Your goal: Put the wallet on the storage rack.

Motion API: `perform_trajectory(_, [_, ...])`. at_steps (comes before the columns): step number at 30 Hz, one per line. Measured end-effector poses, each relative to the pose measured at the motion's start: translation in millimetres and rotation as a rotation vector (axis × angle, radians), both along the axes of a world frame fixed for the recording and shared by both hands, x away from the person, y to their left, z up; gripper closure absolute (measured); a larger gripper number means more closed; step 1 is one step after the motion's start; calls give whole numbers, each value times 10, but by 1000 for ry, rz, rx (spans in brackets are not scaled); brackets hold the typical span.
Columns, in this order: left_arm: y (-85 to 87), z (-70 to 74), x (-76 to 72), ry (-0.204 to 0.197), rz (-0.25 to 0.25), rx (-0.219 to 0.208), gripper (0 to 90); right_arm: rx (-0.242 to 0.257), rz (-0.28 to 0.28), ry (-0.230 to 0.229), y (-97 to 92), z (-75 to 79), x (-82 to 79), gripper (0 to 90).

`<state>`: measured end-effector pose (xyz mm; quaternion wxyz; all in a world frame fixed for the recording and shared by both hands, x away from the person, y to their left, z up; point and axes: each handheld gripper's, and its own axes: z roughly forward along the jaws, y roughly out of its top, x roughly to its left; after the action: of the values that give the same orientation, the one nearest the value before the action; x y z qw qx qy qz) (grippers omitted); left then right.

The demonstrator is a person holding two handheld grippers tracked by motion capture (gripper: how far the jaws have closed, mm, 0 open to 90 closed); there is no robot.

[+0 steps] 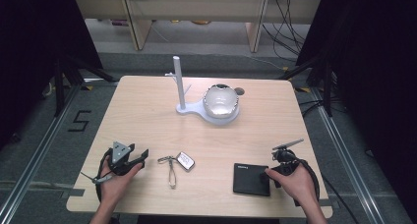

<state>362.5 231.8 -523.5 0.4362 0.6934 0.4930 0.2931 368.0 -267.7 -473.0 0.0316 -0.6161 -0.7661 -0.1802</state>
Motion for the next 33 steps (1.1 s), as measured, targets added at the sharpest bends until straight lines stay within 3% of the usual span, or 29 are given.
perform_trajectory(2, [1,1,0,1,0,1,398,14,20,5,-5,-17,14,499])
perform_trajectory(14, [0,-1,2,1,-1,1,397,17,-18,52,47,-44,50,477])
perform_trajectory(15, [0,-1,2,1,-1,2,397,21,-39,61,64,-31,44,479])
perform_trajectory(16, [0,-1,1,1,-1,2,397,20,-59,105,95,-1,40,480])
perform_trajectory(23, [-1,-3,-1,-3,-2,0,397,-10,-31,118,134,2,74,560])
perform_trajectory(25, [0,-1,-1,-1,-2,2,397,-4,-42,97,147,-8,60,586])
perform_trajectory(32, [0,-1,-1,-1,-1,1,396,39,1,76,87,25,51,760])
perform_trajectory(33, [0,-1,-1,-1,-1,0,395,15,1,51,99,28,49,772])
